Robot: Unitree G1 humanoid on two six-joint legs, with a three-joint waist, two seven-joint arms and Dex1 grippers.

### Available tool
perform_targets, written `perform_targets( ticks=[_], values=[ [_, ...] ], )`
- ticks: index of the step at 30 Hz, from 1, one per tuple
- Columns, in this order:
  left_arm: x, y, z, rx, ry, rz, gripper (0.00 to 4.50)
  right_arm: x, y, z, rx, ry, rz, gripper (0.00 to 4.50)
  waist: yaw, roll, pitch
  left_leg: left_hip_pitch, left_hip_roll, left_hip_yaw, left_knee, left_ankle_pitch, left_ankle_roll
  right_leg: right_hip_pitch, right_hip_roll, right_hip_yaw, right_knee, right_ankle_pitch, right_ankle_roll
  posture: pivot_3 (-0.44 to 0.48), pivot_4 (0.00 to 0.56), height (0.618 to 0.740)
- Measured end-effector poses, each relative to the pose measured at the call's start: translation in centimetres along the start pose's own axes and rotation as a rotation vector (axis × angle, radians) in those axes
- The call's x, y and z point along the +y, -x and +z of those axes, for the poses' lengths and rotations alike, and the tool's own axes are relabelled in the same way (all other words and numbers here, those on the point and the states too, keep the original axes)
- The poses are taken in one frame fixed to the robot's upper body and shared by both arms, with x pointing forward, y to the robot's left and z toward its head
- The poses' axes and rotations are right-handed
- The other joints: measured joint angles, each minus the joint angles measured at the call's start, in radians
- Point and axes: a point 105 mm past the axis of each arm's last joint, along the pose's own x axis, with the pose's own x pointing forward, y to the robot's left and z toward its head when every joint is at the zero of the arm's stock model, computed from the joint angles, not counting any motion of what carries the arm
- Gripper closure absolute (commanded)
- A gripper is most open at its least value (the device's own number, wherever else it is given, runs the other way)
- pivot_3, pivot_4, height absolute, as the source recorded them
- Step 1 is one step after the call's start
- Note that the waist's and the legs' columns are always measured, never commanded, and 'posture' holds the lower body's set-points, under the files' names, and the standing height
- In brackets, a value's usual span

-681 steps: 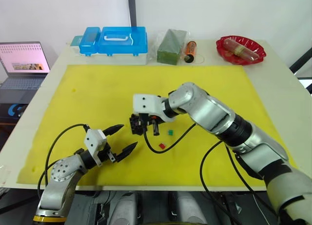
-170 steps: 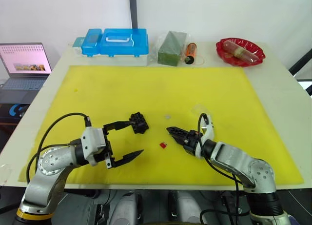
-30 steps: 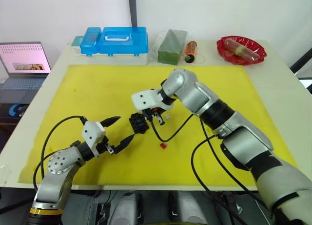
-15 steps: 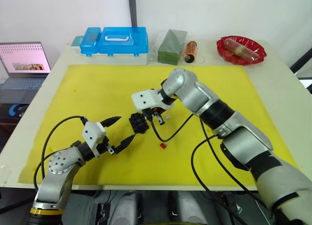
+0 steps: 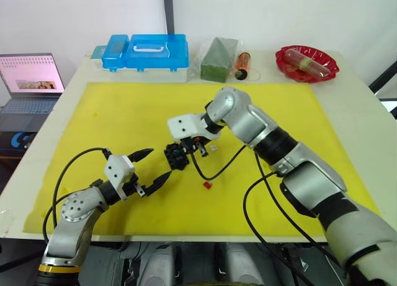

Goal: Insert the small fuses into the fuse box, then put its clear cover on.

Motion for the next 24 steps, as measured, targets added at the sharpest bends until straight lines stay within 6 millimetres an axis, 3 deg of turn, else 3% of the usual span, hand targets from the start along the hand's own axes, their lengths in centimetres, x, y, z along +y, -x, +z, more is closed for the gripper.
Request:
perform_targets(
  ticks=[24],
  values=[
    [0.0,0.0,0.0,0.001,-0.003,-0.004,0.00,-0.7,1.3,0.7,-0.043,0.004,-0.033,3.86,0.000,0.000,0.000,0.000,0.000,0.000,0.000,0.000,0.000,0.000,0.000,0.000,0.000,0.000,0.000,0.000,0.150,0.740]
  ],
)
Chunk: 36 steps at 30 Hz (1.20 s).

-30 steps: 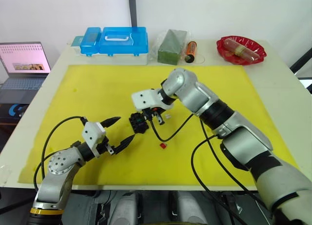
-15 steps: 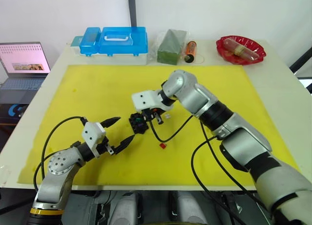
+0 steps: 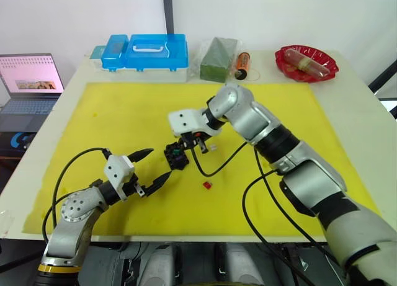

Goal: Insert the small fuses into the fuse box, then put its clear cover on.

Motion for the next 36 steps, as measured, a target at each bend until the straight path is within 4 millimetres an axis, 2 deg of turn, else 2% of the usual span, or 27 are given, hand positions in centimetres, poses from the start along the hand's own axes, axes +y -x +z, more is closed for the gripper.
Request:
perform_targets(
  ticks=[3,6,7,29,36],
  values=[
    [0.0,-0.1,0.1,-0.002,-0.003,-0.002,0.00,-0.1,0.3,0.2,-0.021,-0.016,-0.007,3.86,0.000,0.000,0.000,0.000,0.000,0.000,0.000,0.000,0.000,0.000,0.000,0.000,0.000,0.000,0.000,0.000,0.150,0.740],
    [0.1,-0.1,0.1,-0.003,-0.004,-0.002,0.00,-0.3,0.4,0.5,-0.039,-0.015,-0.017,4.46,0.000,0.000,0.000,0.000,0.000,0.000,0.000,0.000,0.000,0.000,0.000,0.000,0.000,0.000,0.000,0.000,0.150,0.740],
    [0.1,-0.1,0.2,-0.005,-0.006,-0.002,0.00,-0.4,0.3,0.7,-0.044,-0.011,-0.019,4.49,0.000,0.000,0.000,0.000,0.000,0.000,0.000,0.000,0.000,0.000,0.000,0.000,0.000,0.000,0.000,0.000,0.150,0.740],
    [0.1,0.1,-0.1,0.008,-0.002,-0.002,0.00,-0.3,-0.7,0.9,-0.061,-0.006,-0.026,4.49,-0.003,0.000,0.000,0.000,0.000,0.000,0.000,0.000,0.000,0.000,0.000,0.000,0.000,0.000,0.000,0.000,0.150,0.740],
    [0.1,0.2,-0.2,0.011,-0.001,0.004,0.00,0.1,-1.1,0.4,-0.061,-0.019,-0.009,4.49,-0.003,0.000,0.000,0.000,0.000,0.000,0.000,0.000,0.000,0.000,0.000,0.000,0.000,0.000,0.000,0.000,0.150,0.740]
  ],
)
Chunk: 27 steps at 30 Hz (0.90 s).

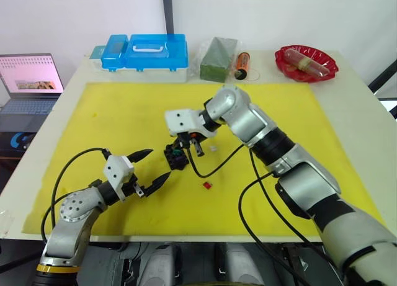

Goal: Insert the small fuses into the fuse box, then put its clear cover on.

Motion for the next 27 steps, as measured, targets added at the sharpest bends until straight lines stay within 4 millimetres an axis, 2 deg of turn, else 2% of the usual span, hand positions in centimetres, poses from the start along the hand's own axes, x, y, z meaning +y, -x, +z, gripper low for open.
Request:
perform_targets(
  ticks=[27],
  values=[
    [0.02,0.02,-0.01,0.000,0.000,0.004,0.00,0.53,-0.34,-0.20,-0.001,0.022,0.002,4.49,-0.020,0.000,0.000,0.000,0.000,0.000,-0.002,0.000,0.000,-0.001,0.000,0.000,0.000,0.000,0.000,0.000,0.150,0.740]
  ],
)
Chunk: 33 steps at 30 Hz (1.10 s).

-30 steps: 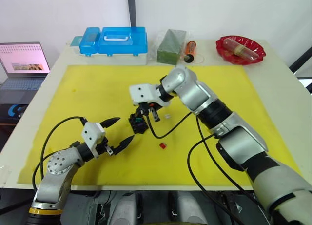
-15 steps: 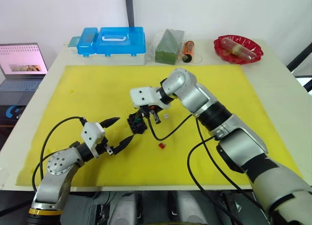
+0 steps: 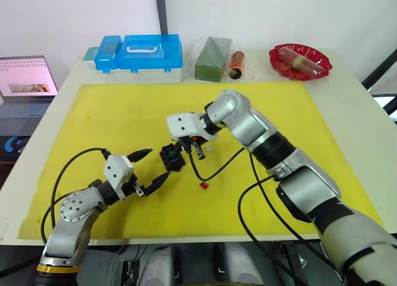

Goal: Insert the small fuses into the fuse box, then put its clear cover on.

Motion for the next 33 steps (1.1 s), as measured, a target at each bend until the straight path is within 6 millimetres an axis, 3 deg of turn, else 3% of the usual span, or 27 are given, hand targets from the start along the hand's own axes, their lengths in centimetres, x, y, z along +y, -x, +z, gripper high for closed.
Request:
perform_targets(
  ticks=[16,20,33],
  values=[
    [0.00,0.10,-0.15,0.005,0.004,0.008,0.00,-0.09,-0.31,-0.06,-0.008,0.054,-0.023,4.49,-0.001,0.000,0.000,0.001,0.000,0.000,-0.001,0.001,-0.001,0.000,0.000,0.000,0.000,0.000,0.000,0.000,0.150,0.740],
    [0.00,0.10,-0.14,0.004,0.004,0.008,0.00,-0.27,0.03,-0.02,-0.015,0.043,-0.028,3.37,0.000,0.000,0.000,0.001,0.000,0.000,-0.001,0.001,-0.001,0.000,0.000,0.000,0.000,0.000,0.000,0.000,0.150,0.740],
    [0.08,-0.05,0.10,-0.002,-0.004,0.000,0.00,0.28,0.23,0.12,-0.041,-0.035,0.027,3.37,0.000,0.000,0.000,0.001,0.000,0.000,-0.002,0.001,-0.001,0.000,0.000,0.000,0.000,0.000,0.000,0.000,0.150,0.740]
  ],
)
